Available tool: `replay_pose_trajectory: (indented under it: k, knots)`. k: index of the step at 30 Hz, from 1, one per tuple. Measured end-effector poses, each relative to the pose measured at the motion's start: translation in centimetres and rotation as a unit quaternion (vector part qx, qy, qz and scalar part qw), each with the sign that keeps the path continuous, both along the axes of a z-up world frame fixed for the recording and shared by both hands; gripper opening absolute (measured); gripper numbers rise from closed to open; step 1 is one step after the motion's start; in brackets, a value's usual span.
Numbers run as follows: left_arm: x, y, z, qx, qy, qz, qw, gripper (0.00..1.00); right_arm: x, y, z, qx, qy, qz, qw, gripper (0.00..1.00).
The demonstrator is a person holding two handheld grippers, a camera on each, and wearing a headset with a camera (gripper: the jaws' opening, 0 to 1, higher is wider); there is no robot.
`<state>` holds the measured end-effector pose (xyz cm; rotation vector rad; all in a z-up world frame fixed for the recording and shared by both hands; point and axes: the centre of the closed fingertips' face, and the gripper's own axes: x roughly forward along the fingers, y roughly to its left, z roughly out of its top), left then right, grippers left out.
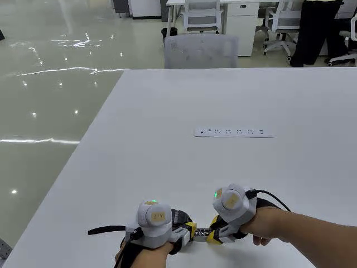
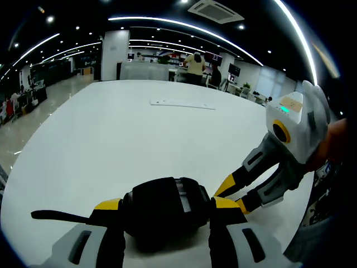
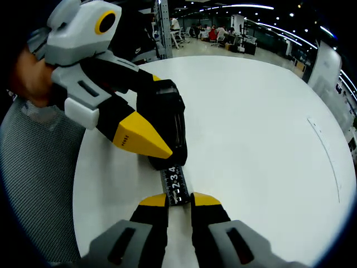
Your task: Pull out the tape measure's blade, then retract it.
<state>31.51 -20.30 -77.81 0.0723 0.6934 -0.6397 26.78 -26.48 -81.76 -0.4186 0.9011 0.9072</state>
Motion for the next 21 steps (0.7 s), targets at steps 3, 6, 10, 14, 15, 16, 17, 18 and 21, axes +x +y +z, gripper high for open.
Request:
replay_pose_trajectory:
  k: [3,6,10,14,15,16,17,18,21]
  knots:
    - [0.0,0.0,0.0,0.000,0.000,-0.001,1.0000,0.57,0.2,0.4,0.0,0.003,-0.004,0.003,1.0000,0.13]
    - [0.0,0.0,0.0,0.000,0.001,-0.001,1.0000,0.57,0.3,0.8,0.1,0.005,-0.006,0.005,1.0000,0.13]
    - [0.0,0.0,0.0,-0.001,0.000,-0.001,1.0000,0.57,0.5,1.2,0.1,0.006,-0.006,0.007,0.9999,0.13]
    - [0.0,0.0,0.0,-0.001,0.002,-0.002,1.0000,0.57,0.6,1.6,0.1,0.008,-0.006,0.011,0.9999,0.13]
    - [0.0,0.0,0.0,-0.001,0.001,-0.002,1.0000,0.57,0.6,1.7,0.1,0.007,-0.007,0.013,0.9999,0.13]
    - [-0.1,0.0,0.0,-0.001,0.001,-0.003,1.0000,0.57,0.6,1.8,0.1,0.007,-0.007,0.014,0.9999,0.13]
    - [0.0,0.0,-0.1,-0.001,0.002,-0.003,1.0000,0.57,0.7,1.8,0.1,0.009,-0.006,0.012,0.9999,0.13]
    - [0.0,0.0,-0.1,-0.001,0.002,-0.003,1.0000,0.57,0.7,1.9,0.1,0.009,-0.006,0.012,0.9999,0.13]
    - [0.0,0.0,-0.1,-0.001,0.002,-0.002,1.0000,0.57,0.7,2.0,0.1,0.010,-0.009,0.015,0.9998,0.14]
